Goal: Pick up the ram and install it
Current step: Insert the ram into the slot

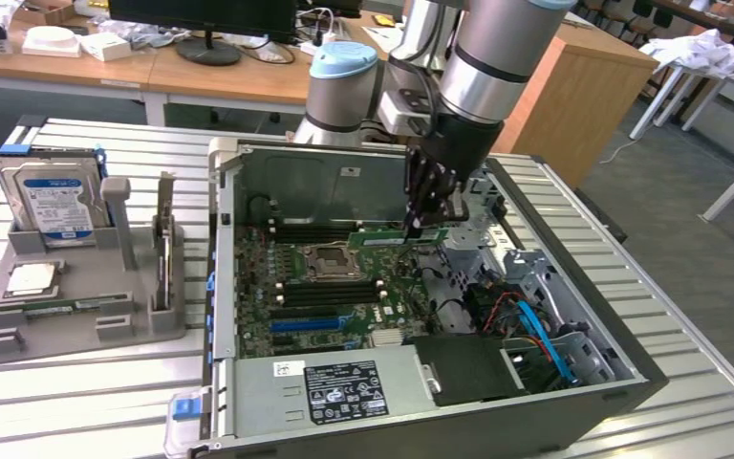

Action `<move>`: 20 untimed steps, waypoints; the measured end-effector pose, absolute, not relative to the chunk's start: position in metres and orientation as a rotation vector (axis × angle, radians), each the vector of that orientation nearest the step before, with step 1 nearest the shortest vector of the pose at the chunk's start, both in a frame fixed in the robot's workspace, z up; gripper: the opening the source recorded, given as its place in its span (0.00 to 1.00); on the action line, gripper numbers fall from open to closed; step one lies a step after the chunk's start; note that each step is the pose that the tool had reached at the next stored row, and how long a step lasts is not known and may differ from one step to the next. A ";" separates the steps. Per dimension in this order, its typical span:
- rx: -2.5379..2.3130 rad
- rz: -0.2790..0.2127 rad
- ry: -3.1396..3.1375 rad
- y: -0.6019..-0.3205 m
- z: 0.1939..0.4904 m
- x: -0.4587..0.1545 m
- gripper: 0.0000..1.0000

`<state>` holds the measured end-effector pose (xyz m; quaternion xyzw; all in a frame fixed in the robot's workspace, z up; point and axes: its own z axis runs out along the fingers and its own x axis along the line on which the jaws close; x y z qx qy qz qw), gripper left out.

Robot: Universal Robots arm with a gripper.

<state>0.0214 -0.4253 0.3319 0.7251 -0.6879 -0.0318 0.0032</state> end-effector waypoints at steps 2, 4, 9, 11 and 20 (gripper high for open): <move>2.274 -0.100 -2.157 -0.425 0.331 0.021 0.12; 2.274 -0.100 -2.157 -0.425 0.331 0.021 0.12; 2.274 -0.100 -2.157 -0.425 0.323 0.021 0.12; 2.274 -0.100 -2.157 -0.425 0.321 0.021 0.12; 2.273 -0.100 -2.157 -0.425 0.319 0.021 0.12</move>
